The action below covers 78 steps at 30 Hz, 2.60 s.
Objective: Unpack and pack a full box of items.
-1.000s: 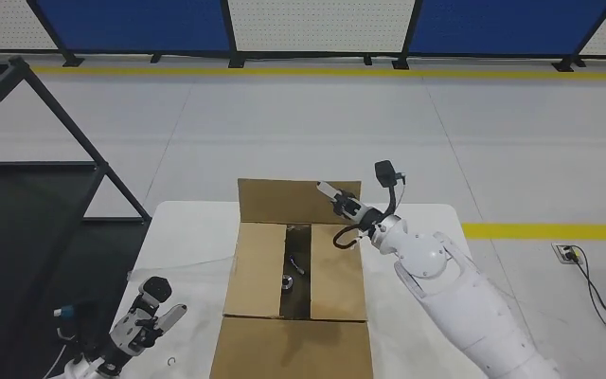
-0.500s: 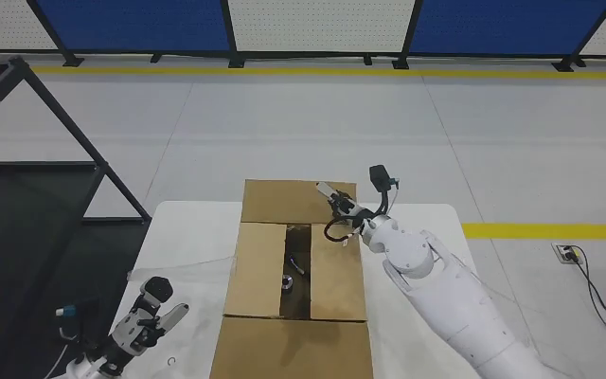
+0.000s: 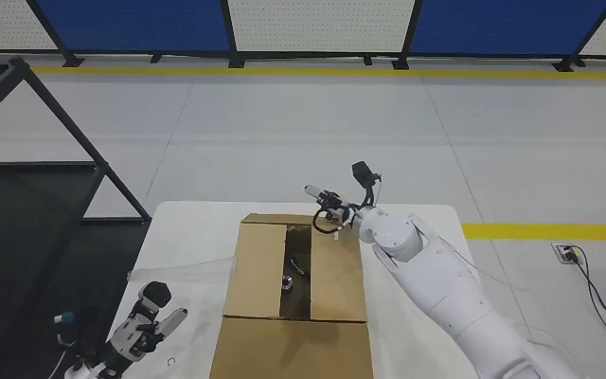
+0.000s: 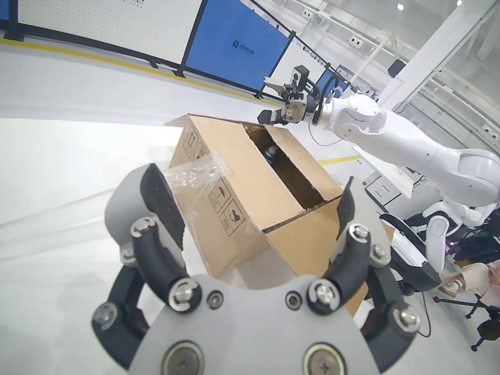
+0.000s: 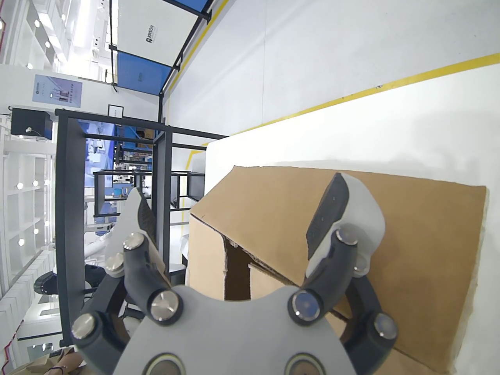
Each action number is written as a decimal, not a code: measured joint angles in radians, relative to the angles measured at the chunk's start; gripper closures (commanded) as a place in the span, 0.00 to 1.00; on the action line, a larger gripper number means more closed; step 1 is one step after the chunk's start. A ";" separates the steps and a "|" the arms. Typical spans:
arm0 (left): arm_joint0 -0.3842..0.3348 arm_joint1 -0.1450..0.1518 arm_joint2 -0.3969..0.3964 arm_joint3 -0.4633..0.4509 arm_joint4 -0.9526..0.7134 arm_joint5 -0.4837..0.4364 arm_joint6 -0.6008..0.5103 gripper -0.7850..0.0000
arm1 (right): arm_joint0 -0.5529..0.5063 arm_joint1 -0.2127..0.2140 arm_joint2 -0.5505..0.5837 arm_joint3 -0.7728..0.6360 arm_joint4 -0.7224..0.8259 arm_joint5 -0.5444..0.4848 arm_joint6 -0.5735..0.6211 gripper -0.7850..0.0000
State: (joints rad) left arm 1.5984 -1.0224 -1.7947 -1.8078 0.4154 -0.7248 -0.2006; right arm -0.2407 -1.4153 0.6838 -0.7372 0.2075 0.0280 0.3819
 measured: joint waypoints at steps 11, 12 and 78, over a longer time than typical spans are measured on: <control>-0.003 -0.001 -0.016 0.005 -0.002 0.004 0.012 0.00 | -0.040 0.004 0.088 -0.038 0.073 -0.233 0.115 0.00; -0.008 -0.001 -0.021 0.007 -0.003 0.006 0.012 0.00 | -0.055 0.011 0.100 -0.068 0.071 -0.251 0.142 0.00; -0.126 0.073 0.069 0.175 -0.384 -0.115 -0.439 0.00 | -0.161 0.002 0.129 -0.252 0.136 -0.105 0.589 0.00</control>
State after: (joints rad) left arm 1.4726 -0.9494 -1.7261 -1.6324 0.0309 -0.8394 -0.6398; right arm -0.4022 -1.4137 0.8125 -0.9891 0.3438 -0.0775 0.9713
